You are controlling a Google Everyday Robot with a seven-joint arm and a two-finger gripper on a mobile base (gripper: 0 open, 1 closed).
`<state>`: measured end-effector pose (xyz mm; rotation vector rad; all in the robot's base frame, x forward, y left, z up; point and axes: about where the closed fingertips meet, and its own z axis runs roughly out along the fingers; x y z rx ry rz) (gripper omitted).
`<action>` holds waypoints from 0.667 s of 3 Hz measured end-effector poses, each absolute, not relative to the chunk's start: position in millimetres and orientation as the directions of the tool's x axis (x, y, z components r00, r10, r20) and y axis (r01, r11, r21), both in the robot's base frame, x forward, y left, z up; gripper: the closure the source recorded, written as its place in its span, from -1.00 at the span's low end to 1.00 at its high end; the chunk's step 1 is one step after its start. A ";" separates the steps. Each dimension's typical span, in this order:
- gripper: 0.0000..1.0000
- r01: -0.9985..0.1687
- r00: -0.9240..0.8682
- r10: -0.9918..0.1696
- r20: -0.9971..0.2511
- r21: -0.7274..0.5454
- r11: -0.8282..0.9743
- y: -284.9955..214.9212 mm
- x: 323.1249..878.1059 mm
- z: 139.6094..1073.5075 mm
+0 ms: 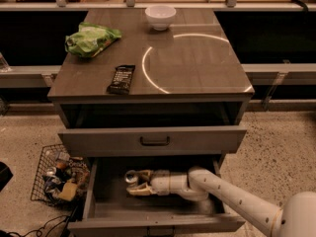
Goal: Place redbull can into middle drawer
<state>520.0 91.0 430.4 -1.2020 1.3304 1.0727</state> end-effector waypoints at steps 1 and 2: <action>1.00 -0.994 0.005 -0.088 -0.996 -0.015 0.110 102.1 522.5 402.6; 1.00 -0.994 0.005 -0.088 -0.996 -0.015 0.110 102.6 522.5 403.5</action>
Offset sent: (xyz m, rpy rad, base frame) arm 0.0054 0.0148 -0.0567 0.0187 -0.0098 -0.0102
